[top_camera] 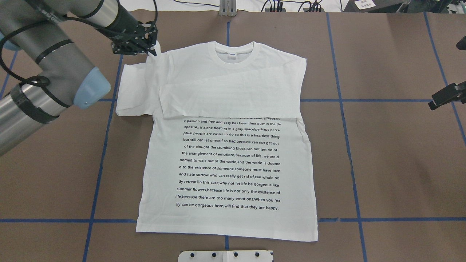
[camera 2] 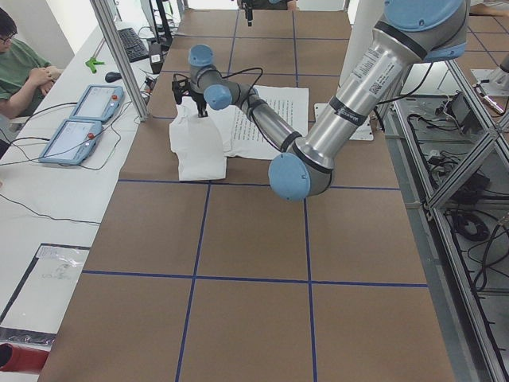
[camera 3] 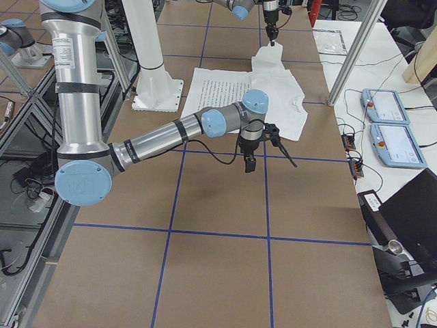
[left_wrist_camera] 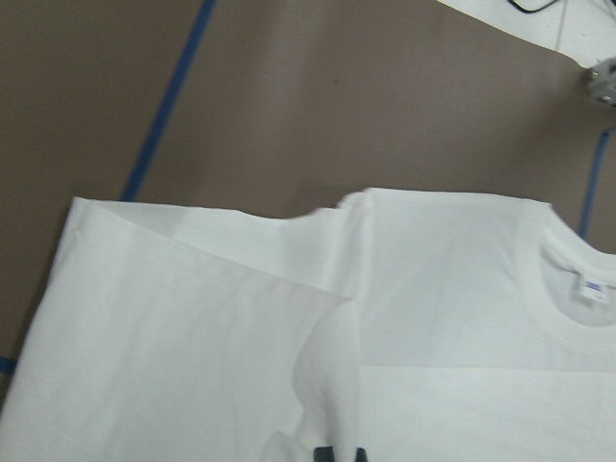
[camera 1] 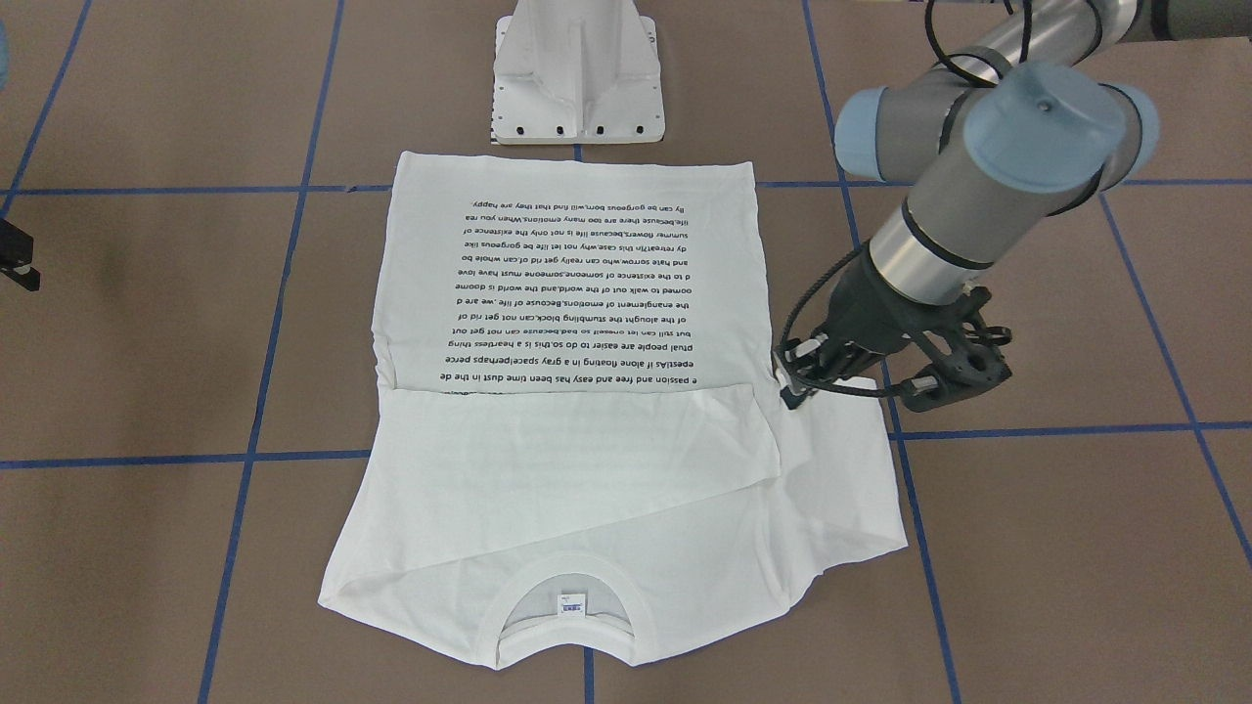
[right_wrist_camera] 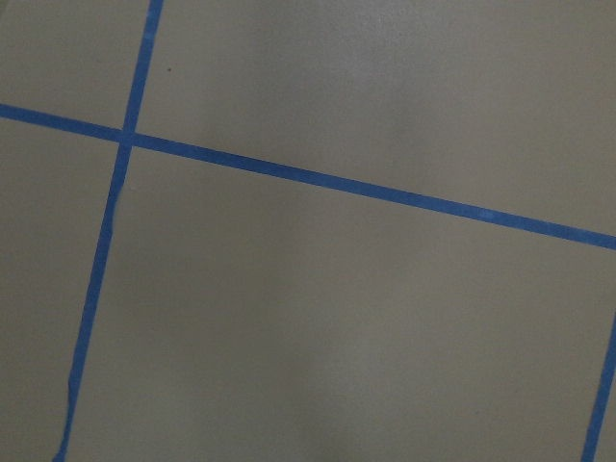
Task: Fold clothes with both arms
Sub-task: 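Fold the held sleeve across the shirt body with the left gripper, then release the sleeve and move both grippers to the shirt hem corners, then lower both grippers onto the hem corners nearest the robot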
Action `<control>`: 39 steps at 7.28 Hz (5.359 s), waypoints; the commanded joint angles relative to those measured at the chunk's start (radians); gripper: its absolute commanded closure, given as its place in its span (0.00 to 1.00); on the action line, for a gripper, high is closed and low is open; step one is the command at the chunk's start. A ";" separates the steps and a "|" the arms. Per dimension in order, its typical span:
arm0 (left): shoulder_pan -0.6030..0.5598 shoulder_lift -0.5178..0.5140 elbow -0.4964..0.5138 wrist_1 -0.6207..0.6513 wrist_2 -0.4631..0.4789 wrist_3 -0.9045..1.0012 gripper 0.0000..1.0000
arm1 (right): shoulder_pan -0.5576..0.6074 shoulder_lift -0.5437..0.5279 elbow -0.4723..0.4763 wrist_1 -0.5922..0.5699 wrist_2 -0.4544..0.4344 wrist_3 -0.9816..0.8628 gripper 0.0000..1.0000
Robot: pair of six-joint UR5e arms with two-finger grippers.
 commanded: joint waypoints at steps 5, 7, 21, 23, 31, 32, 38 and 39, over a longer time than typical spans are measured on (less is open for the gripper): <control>0.192 -0.314 0.113 -0.044 -0.022 -0.361 1.00 | 0.002 -0.010 -0.028 0.019 0.003 0.004 0.00; 0.222 -0.305 0.240 -0.174 0.061 -0.364 1.00 | 0.002 -0.003 -0.037 0.020 0.002 0.005 0.00; 0.402 0.075 -0.163 -0.060 0.268 -0.099 0.00 | -0.186 0.021 -0.051 0.383 -0.019 0.570 0.00; 0.384 0.299 -0.445 0.041 0.267 0.037 0.01 | -0.361 -0.002 0.054 0.410 -0.130 0.814 0.00; 0.383 0.608 -0.594 0.044 0.268 0.141 0.01 | -1.162 -0.046 0.217 0.398 -0.752 1.398 0.01; 0.382 0.608 -0.594 0.044 0.267 0.142 0.01 | -1.164 -0.045 0.199 0.396 -0.750 1.397 0.03; 0.385 0.600 -0.593 0.044 0.265 0.141 0.01 | -1.166 0.009 0.190 0.284 -0.736 1.395 0.21; 0.385 0.599 -0.593 0.044 0.265 0.141 0.01 | -1.164 0.009 0.190 0.286 -0.721 1.395 0.23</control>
